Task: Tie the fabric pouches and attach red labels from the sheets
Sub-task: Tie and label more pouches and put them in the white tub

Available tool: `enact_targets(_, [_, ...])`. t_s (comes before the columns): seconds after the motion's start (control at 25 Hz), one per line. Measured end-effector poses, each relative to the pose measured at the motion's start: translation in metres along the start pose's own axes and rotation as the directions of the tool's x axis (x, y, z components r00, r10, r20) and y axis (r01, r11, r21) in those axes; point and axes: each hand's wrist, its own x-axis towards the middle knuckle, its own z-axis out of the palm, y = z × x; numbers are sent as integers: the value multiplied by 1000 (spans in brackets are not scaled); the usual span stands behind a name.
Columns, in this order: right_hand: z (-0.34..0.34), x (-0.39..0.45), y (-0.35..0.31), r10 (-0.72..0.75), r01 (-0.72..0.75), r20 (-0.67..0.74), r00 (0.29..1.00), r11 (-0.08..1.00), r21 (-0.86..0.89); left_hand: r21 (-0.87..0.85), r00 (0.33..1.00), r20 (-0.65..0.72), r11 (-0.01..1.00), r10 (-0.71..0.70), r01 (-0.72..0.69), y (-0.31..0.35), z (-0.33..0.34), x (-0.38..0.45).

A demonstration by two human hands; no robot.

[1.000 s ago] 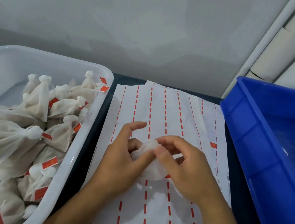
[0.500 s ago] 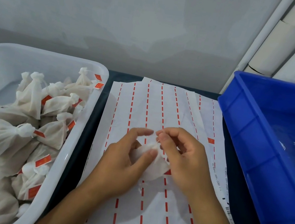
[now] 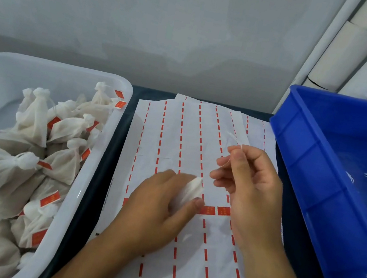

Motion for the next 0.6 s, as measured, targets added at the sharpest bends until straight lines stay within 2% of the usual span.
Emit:
enact_targets(0.08, [0,-2,-6,-18,15,40,999,998,56,-90,997,-74,996,17,-24,0,-4,-1])
enact_targets(0.16, [-2,-3,-9,-64,63,80,995,998,21,-213,991,-131,977,-33,4,2,-6,0])
enact_targets(0.28, [-1,-6,-9,-102,114,164,981,991,-67,-474,986,85,864,-144,167,7,-8,4])
enact_targets(0.36, [3,-10,-7,-104,128,236,966,988,-87,-550,962,203,791,-183,267,5,-8,4])
enact_targets(0.48, [7,-15,-1,-98,131,352,931,989,-71,-634,933,291,688,-211,353,3,-9,6])
enact_targets(0.6, [9,-19,3,-92,155,433,897,982,-112,-746,925,296,547,-237,379,3,-13,8])
